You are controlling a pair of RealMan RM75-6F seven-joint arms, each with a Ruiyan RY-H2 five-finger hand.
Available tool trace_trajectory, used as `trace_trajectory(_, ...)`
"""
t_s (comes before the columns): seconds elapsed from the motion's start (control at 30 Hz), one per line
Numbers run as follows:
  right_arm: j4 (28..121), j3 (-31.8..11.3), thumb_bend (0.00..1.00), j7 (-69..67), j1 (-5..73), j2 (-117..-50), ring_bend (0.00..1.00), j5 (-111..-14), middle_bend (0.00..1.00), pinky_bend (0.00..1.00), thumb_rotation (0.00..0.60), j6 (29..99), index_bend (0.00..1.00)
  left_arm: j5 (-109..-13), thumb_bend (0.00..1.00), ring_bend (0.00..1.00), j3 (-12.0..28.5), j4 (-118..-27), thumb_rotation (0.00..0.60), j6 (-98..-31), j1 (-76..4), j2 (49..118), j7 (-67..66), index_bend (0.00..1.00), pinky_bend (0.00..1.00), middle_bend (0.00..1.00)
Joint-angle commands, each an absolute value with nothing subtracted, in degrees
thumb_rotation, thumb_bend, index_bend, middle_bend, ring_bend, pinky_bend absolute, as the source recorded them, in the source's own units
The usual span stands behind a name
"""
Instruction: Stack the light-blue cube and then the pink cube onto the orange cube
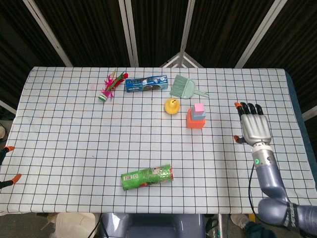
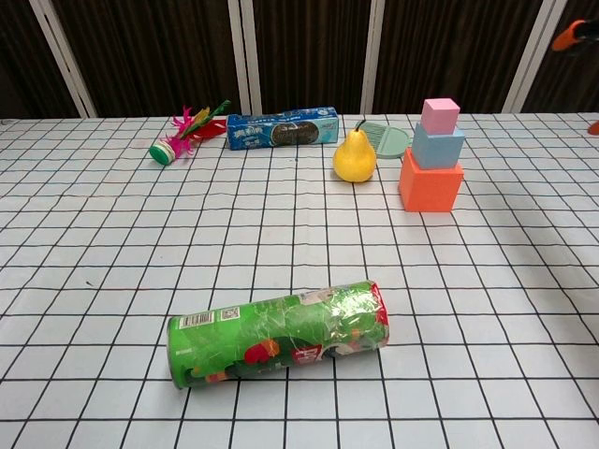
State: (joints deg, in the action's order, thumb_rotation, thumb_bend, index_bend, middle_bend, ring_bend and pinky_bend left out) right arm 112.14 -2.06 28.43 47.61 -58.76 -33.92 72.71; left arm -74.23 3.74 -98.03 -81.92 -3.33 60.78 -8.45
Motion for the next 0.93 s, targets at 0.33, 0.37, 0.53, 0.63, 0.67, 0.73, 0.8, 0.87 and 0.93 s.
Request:
trace_trajectory(0.33, 103.24, 15.79, 0.29, 9.14, 15.97, -65.31, 0.03, -75.86, 0.09, 0.0, 0.6, 96.67, 0.0, -79.23, 0.21, 0.0, 2.04, -98.42, 0.6, -84.59, -1.44, 58.38, -2.65, 0.22, 0.02, 0.01)
trace_trajectory(0.37, 102.03, 16.09, 0.29, 8.97, 14.94, -65.66, 0.03, -76.88, 0.09, 0.0, 0.6, 97.12, 0.0, -79.4, 0.21, 0.0, 2.0, -98.34, 0.6, -84.7, -1.35, 58.26, -2.32, 0.22, 0.02, 0.01)
trace_trajectory(0.53, 97.63, 16.44, 0.29, 8.16, 11.62, -66.21, 0.03, -79.71, 0.09, 0.0, 0.6, 97.45, 0.0, -79.86, 0.21, 0.0, 1.95, -98.11, 0.6, -85.12, -1.04, 57.81, -1.19, 0.22, 0.02, 0.01)
trace_trajectory(0.63, 96.61, 14.44, 0.29, 8.3, 9.15, -65.85, 0.02, -79.52, 0.09, 0.0, 0.6, 100.4, 0.0, -80.33, 0.21, 0.0, 1.95, -97.98, 0.6, -85.76, -0.66, 57.43, 0.01, 0.22, 0.02, 0.01)
trace_trajectory(0.67, 96.6, 13.94, 0.29, 8.39, 8.33, -65.83, 0.02, -79.73, 0.09, 0.0, 0.6, 100.93, 0.0, -80.6, 0.21, 0.0, 1.9, -97.87, 0.6, -85.96, -0.52, 57.23, 0.62, 0.22, 0.02, 0.01)
trace_trajectory(0.73, 96.67, 13.35, 0.29, 8.45, 7.55, -65.69, 0.02, -79.7, 0.09, 0.0, 0.6, 100.98, 0.0, -80.85, 0.21, 0.0, 1.86, -97.72, 0.6, -86.14, -0.4, 57.08, 1.14, 0.22, 0.02, 0.01)
trace_trajectory(0.8, 96.98, 12.52, 0.29, 8.67, 6.68, -65.41, 0.02, -79.38, 0.09, 0.0, 0.6, 101.05, 0.0, -81.01, 0.21, 0.0, 1.86, -97.63, 0.6, -86.43, -0.22, 56.99, 1.45, 0.22, 0.02, 0.01)
trace_trajectory(0.87, 97.29, 11.79, 0.29, 8.27, 5.97, -65.19, 0.02, -79.33, 0.09, 0.0, 0.6, 100.88, 0.0, -81.23, 0.21, 0.0, 1.77, -97.59, 0.6, -86.56, -0.1, 56.96, 1.5, 0.22, 0.02, 0.01)
trace_trajectory(0.93, 97.89, 11.44, 0.29, 7.15, 5.51, -64.8, 0.02, -79.35, 0.09, 0.0, 0.6, 100.17, 0.0, -81.54, 0.21, 0.0, 1.59, -97.58, 0.6, -86.45, -0.09, 56.91, 1.66, 0.22, 0.02, 0.01)
